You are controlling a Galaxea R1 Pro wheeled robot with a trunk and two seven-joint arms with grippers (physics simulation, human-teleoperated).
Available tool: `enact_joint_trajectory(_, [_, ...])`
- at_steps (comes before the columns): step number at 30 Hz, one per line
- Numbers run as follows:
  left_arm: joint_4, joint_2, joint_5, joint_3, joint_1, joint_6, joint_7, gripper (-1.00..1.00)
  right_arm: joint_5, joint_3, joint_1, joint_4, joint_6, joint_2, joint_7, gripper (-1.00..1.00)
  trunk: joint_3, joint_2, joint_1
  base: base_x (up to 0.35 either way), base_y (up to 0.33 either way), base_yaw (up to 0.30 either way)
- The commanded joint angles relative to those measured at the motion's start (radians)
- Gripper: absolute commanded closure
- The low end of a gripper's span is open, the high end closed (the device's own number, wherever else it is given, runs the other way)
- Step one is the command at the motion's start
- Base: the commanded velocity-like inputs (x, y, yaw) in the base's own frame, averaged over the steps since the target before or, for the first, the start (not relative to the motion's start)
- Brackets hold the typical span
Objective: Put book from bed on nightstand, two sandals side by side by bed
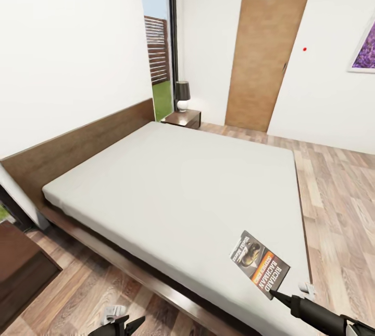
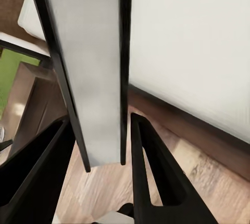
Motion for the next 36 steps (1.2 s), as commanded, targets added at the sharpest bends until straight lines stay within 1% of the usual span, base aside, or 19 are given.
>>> enact_joint_trajectory(1, [0.002,0.0,0.002,-0.001,-0.001,-0.005,-0.002,-1.0,-0.006,-0.002,0.0,0.0,0.011,0.0,0.003,1.0,0.002,0.006,-0.004,0.0,0.0,0.276])
enact_joint_trajectory(18, [0.002,0.0,0.002,0.0,-0.001,-0.005,-0.002,-1.0,-0.006,-0.002,0.0,0.0,0.011,0.0,0.004,1.0,0.055,0.125,-0.069,0.0,0.0,0.279])
enact_joint_trajectory(36, [0.002,0.0,0.002,0.0,-0.001,-0.005,-0.002,-1.0,-0.006,-0.002,0.0,0.0,0.011,0.0,0.005,1.0,0.055,0.125,-0.069,0.0,0.0,0.279])
